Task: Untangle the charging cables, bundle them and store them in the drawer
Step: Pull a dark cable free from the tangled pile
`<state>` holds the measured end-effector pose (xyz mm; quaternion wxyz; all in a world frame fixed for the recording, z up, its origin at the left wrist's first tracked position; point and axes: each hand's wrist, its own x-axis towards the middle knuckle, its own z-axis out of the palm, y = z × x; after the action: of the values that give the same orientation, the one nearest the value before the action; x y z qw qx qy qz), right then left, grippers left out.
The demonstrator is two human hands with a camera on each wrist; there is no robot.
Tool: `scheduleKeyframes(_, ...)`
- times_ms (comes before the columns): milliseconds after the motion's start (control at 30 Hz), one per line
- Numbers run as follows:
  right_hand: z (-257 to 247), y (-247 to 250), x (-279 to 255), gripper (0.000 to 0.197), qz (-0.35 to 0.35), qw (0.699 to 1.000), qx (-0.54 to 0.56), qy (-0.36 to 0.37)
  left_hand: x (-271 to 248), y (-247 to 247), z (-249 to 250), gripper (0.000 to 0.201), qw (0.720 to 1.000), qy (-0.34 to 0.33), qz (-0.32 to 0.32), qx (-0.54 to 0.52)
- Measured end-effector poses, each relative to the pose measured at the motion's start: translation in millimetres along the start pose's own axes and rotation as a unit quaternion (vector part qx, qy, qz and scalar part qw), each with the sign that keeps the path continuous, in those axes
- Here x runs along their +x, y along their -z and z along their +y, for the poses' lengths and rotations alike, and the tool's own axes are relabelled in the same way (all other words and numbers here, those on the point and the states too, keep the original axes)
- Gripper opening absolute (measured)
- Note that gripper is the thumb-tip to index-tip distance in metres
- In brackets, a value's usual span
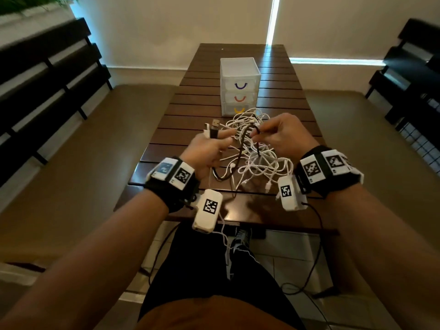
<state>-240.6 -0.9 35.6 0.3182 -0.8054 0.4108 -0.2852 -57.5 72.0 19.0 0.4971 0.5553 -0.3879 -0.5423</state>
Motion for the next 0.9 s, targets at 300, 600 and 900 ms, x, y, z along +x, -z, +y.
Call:
scheduleKeyframes(300,-6.1,-6.9,-4.8,0.033,0.051,0.980,0.180,0.064,18.4,-39.3,-4.5,0.018,0.987,-0.117,-0.001,0.106)
scheduleKeyframes(600,71.9,-38.1,4.5,0.023,-0.054,0.994,-0.078,-0.050,14.3,-3.1,-2.5,0.022,0.984,-0.156,0.089,-0.013)
scheduleKeyframes(900,47.4,-41.5,11.9,0.023,0.125,0.986,-0.095,-0.049,5.9,19.9,5.2,0.020,0.991,-0.118,0.067,0.005)
